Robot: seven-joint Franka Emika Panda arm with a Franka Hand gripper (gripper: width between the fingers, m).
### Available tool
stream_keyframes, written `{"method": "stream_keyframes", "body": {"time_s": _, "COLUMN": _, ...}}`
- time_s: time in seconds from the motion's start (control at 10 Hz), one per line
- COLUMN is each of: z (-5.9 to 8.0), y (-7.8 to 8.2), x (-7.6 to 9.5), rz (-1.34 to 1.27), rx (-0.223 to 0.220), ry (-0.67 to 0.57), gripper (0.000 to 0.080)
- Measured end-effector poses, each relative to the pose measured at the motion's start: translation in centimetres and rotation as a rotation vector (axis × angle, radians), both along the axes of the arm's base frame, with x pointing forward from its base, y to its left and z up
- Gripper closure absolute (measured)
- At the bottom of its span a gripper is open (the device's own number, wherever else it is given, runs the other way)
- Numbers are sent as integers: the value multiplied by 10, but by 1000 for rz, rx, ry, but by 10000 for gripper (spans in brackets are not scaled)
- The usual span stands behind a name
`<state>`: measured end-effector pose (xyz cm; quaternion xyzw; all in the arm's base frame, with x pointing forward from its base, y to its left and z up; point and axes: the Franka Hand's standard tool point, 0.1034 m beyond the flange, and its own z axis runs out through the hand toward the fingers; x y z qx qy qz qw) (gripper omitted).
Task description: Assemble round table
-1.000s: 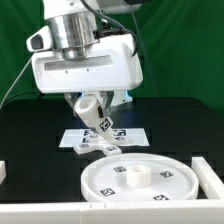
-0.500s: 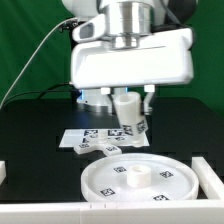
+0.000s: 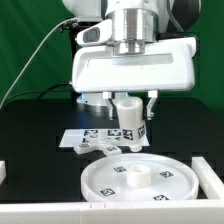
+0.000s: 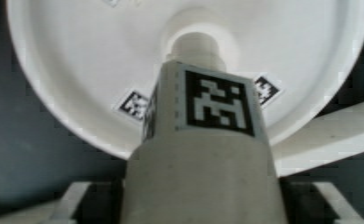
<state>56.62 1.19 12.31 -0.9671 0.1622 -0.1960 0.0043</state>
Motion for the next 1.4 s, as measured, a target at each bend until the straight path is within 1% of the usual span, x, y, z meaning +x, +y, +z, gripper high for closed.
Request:
{"method": "stream_keyframes", "body": {"time_s": 0.1, "z": 0, "y": 5, "x": 2, "rz": 9, "rx": -1, "ry": -4, "gripper": 392}}
{"method": "stream_keyframes", "body": {"time_s": 0.3, "z": -1, "y": 4, "x": 1, "rz": 8, "rx": -2, "ry": -1, "gripper": 392}}
{"method": "stream_keyframes", "body": {"time_s": 0.4, "z": -3, "y": 9, "x": 1, "rz": 17, "rx": -8, "ry": -16, "gripper": 392}}
{"method": "stream_keyframes", "body": {"time_s": 0.5, "z": -12, "y": 19, "x": -1, "rz": 54, "rx": -32, "ry": -33, "gripper": 392}}
{"method": "stream_keyframes", "body": {"time_s": 0.6, "z": -19, "y": 24, "x": -3, "rz": 84, "rx": -55, "ry": -27, "gripper": 392}}
{"method": "stream_keyframes", "body": {"time_s": 0.7, "z": -20, "y": 27, "x": -1, "rz": 107, "rx": -78, "ry": -44, "gripper": 392}}
{"method": "stream_keyframes", "body": {"time_s": 0.8, "z": -21, "y": 25, "x": -1, "rz": 109, "rx": -85, "ry": -47, "gripper": 392}}
{"method": "stream_keyframes", "body": {"time_s": 1.0, "z": -21, "y": 25, "x": -1, "rz": 103, "rx": -82, "ry": -46, "gripper": 392}}
{"method": "stream_keyframes", "body": {"time_s": 1.1, "z": -20, "y": 24, "x": -1, "rz": 108, "rx": -86, "ry": -53, "gripper": 392}}
{"method": "stream_keyframes", "body": {"time_s": 1.2, "z": -16, "y": 22, "x": 2, "rz": 120, "rx": -102, "ry": -95, "gripper": 392}}
{"method": "stream_keyframes", "body": {"time_s": 1.3, "z": -18, "y": 24, "x": 2, "rz": 129, "rx": -114, "ry": -123, "gripper": 392}}
{"method": "stream_keyframes", "body": {"time_s": 1.4, "z": -20, "y": 26, "x": 1, "rz": 133, "rx": -115, "ry": -121, "gripper": 392}}
